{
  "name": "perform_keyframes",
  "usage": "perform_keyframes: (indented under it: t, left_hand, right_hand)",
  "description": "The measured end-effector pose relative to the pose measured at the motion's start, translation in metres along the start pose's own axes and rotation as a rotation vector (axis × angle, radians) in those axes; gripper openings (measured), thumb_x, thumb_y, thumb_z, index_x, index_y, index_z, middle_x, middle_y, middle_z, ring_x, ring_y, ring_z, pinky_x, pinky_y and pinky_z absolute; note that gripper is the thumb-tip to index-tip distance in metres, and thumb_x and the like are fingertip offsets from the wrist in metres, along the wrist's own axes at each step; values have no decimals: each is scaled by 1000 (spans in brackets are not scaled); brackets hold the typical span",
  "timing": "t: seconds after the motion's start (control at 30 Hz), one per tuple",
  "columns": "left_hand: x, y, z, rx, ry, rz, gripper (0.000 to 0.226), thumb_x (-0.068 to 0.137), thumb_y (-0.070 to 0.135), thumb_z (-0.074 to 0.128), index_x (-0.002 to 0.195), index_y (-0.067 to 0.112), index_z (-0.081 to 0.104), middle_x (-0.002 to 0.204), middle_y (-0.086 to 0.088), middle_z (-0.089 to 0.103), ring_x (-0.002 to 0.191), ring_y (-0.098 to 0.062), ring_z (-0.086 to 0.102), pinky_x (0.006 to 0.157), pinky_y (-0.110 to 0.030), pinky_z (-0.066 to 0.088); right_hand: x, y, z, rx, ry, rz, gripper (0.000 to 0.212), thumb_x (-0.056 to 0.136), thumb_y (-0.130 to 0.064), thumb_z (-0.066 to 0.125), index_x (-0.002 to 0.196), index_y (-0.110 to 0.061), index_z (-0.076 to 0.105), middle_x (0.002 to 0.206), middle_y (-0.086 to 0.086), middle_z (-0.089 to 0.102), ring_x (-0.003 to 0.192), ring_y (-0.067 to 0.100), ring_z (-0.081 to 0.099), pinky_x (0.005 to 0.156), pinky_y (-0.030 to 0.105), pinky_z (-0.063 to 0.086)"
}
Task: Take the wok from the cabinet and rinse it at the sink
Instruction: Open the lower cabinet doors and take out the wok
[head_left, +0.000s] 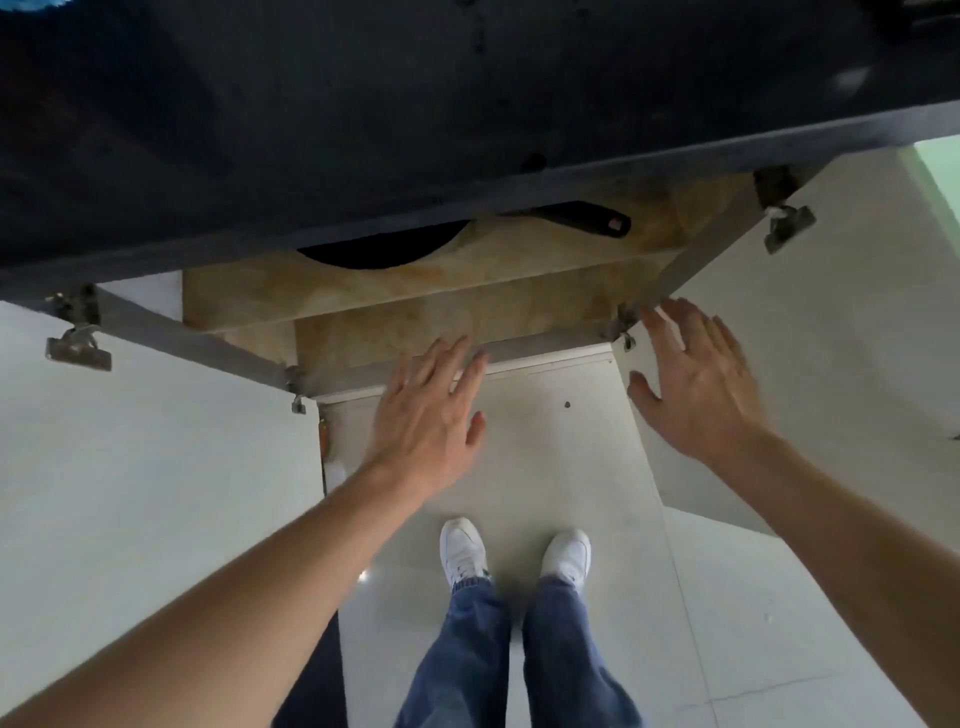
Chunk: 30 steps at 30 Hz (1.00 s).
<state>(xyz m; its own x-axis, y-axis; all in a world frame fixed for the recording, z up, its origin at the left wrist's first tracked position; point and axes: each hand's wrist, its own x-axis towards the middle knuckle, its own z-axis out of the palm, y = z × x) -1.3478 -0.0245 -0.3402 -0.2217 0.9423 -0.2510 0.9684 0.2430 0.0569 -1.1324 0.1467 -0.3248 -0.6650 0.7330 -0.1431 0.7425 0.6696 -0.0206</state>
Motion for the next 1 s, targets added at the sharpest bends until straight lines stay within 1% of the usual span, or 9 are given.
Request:
perform_keyframes:
  t: [0.1, 0.23, 0.4, 0.53, 0.67, 0.77, 0.83, 0.93, 1.0]
  left_hand:
    - [63, 6, 8, 12, 77, 41, 73, 89, 37, 52, 153, 16, 23, 162, -10, 22, 148, -29, 24, 118, -51, 25]
    - [136, 12, 9, 18, 173, 25, 87, 80, 32, 60, 154, 14, 18, 162, -12, 19, 145, -33, 26, 119, -50, 24]
    - [184, 23, 7, -72, 273, 41, 92, 79, 22, 65, 155, 11, 14, 164, -11, 14, 149, -30, 20, 122, -46, 21]
    - [197, 31, 11, -111, 254, 40, 93, 81, 20, 63, 155, 10, 10, 165, -10, 11, 151, -26, 16, 122, -41, 20]
    - [182, 35, 18, -133, 222, 16, 91, 83, 21, 61, 156, 10, 7, 166, -7, 8, 152, -23, 10, 123, -42, 17]
    - [156, 39, 30, -162, 216, 14, 86, 85, 21, 59, 156, 11, 11, 166, -5, 9, 153, -20, 8, 123, -41, 17]
    - [136, 42, 34, -192, 220, 36, 77, 90, 22, 53, 156, 13, 14, 166, -4, 10, 153, -21, 8, 123, -42, 18]
    - [110, 57, 39, -349, 220, 46, 63, 97, 24, 43, 155, 16, 20, 166, -3, 11, 153, -19, 9, 123, -39, 18]
    - [96, 70, 40, -580, 254, -17, 56, 100, 26, 41, 153, 16, 27, 165, 1, 14, 151, -14, 14, 121, -26, 18]
  right_hand:
    - [44, -5, 20, 61, 105, -72, 63, 91, -39, 49, 145, -9, 37, 145, 19, 47, 133, 38, 46, 113, 53, 39]
    - [102, -7, 38, 157, 205, -86, 64, 95, -46, 34, 150, -14, 27, 148, 16, 43, 132, 37, 48, 106, 55, 46]
    - [156, -1, 54, 209, 271, -97, 62, 97, -42, 46, 151, -17, 29, 142, 14, 52, 126, 34, 55, 101, 52, 52]
    - [170, 3, 56, 295, 315, -72, 46, 98, -33, 56, 138, -14, 49, 122, 14, 66, 104, 34, 67, 85, 48, 60]
    - [153, -3, 58, 366, 311, -107, 38, 96, -32, 59, 128, -11, 57, 107, 14, 71, 82, 34, 71, 72, 46, 63]
    - [116, -19, 69, 458, 273, -68, 39, 95, -30, 60, 130, -12, 57, 114, 15, 68, 83, 35, 70, 73, 47, 62]
    - [91, -29, 72, 532, 269, 19, 37, 92, -26, 66, 126, -11, 60, 110, 13, 67, 80, 35, 69, 70, 46, 61]
    - [53, -34, 72, 618, 294, 120, 33, 86, -19, 73, 118, -10, 67, 97, 12, 67, 72, 32, 66, 65, 39, 58]
    - [32, -39, 69, 668, 296, 150, 32, 86, -18, 73, 116, -11, 69, 94, 10, 68, 70, 27, 64, 65, 34, 56]
